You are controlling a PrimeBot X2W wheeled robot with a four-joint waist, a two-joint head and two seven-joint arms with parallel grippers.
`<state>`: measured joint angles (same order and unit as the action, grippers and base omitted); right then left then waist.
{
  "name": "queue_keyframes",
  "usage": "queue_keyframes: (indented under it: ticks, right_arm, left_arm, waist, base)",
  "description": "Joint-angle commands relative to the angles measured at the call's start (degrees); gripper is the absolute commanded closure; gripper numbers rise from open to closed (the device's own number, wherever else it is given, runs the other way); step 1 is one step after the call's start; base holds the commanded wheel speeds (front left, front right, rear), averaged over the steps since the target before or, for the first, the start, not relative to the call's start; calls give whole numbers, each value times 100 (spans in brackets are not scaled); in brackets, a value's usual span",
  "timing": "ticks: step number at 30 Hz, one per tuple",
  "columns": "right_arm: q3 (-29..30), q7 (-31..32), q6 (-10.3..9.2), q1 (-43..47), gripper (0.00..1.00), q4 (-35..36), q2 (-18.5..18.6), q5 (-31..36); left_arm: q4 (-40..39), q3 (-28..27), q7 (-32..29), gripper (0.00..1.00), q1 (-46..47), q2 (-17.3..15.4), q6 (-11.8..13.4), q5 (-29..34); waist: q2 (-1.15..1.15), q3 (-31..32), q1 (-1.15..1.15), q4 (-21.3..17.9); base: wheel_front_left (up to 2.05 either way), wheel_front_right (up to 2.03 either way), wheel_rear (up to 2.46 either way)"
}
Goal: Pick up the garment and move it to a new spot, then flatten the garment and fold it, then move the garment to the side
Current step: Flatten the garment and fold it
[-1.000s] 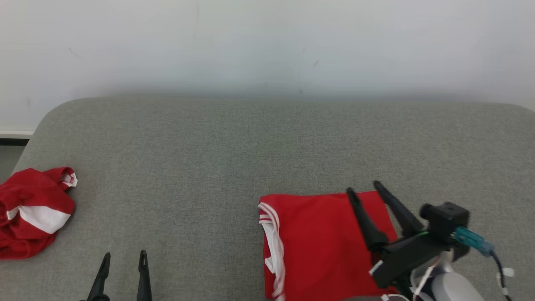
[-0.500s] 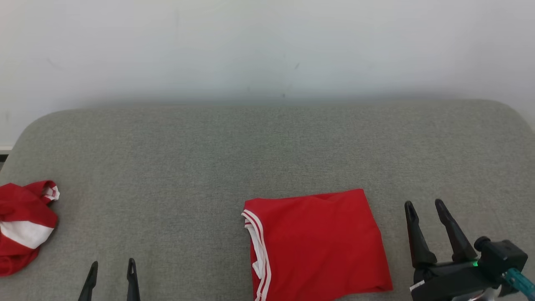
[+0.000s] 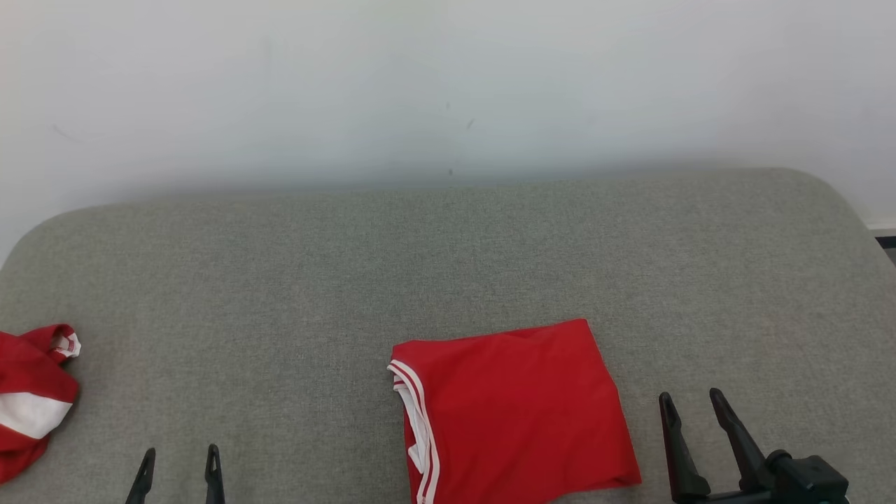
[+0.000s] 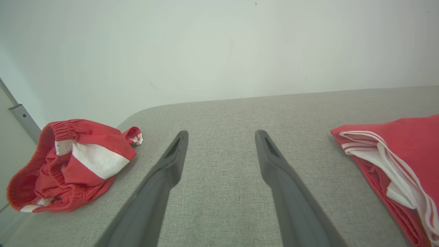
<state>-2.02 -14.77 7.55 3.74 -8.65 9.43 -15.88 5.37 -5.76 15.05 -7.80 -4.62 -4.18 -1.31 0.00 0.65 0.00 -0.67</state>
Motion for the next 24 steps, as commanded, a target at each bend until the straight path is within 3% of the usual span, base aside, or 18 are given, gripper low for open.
queue_keyframes:
  ticks: [1,24]
  right_arm:
    - [-12,-36,-15,57,0,-27,-51,77]
    - [204,-47,-15,252,0,-37,-306,537]
  left_arm:
    - [-25,17,18,0,-67,-42,-24,57]
    - [-37,286,18,0,-282,-286,-288,-390]
  waist:
    - [0,18,0,-4]
    - [0,85,0,90]
  base:
    - [0,0,0]
    - [0,0,0]
